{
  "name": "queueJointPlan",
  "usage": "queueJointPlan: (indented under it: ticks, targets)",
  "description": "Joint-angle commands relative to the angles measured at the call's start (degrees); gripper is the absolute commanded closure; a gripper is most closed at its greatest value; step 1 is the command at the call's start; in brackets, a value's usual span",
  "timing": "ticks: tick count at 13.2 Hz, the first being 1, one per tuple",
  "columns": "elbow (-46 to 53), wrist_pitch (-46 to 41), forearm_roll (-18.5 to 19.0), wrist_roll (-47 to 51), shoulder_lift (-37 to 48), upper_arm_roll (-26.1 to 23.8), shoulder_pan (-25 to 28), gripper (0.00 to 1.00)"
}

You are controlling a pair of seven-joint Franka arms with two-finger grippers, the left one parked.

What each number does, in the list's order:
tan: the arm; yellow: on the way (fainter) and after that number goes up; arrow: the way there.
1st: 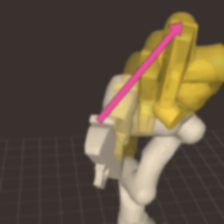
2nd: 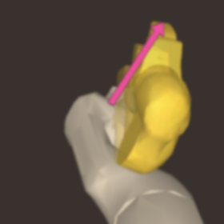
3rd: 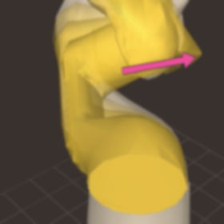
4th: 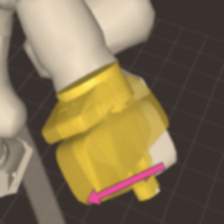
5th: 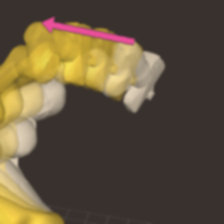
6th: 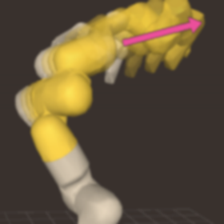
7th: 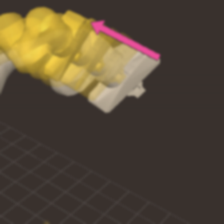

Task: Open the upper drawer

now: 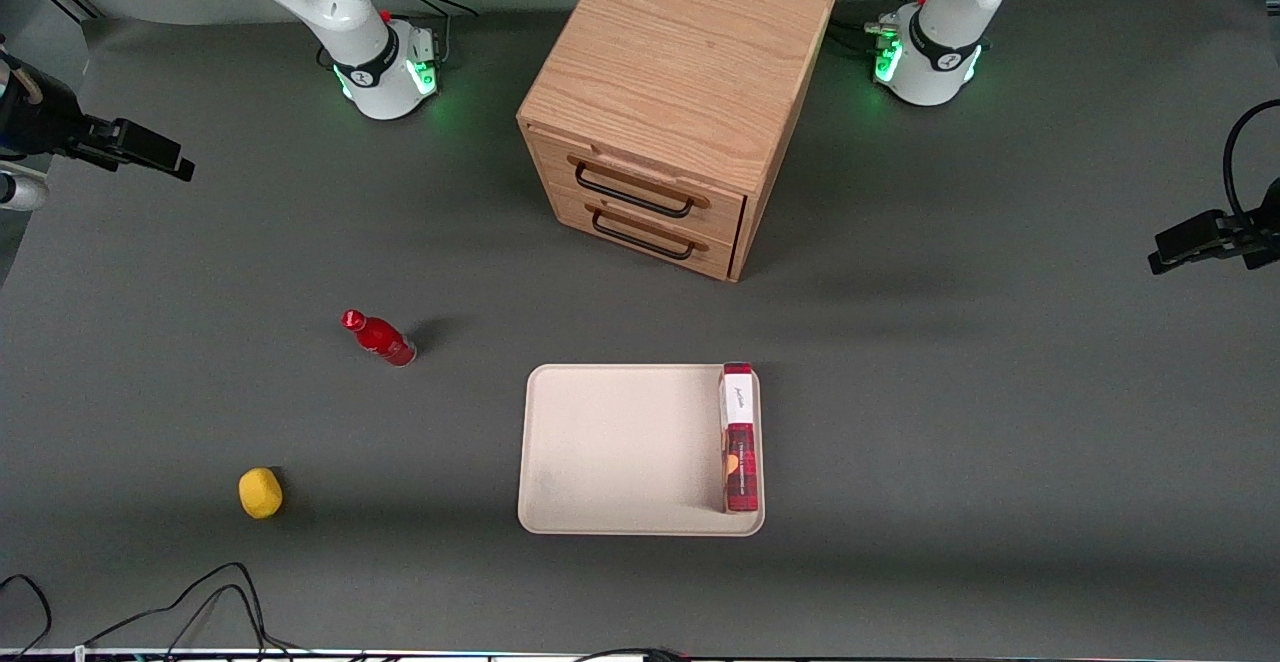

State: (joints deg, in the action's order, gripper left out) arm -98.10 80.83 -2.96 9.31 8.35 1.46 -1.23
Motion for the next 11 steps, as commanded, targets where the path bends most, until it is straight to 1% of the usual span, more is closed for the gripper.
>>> queueJointPlan:
  ticks: [1,7,8,9,11]
  targets:
    - [1.42,-0.94,-1.0,-0.08,-0.26,-0.23,-0.79,0.0]
    - [3.27,-1.64,-1.61,-0.08,0.09,-0.76,-0.17,0.0]
    - [4.22,-1.56,-1.87,0.53,-0.17,-1.28,0.0,0.0]
    - [5.1,-1.12,-3.61,1.06,-0.44,-2.5,-0.08,0.0]
    - [6.77,-0.07,-4.77,1.15,-1.4,-5.05,0.0,0.0]
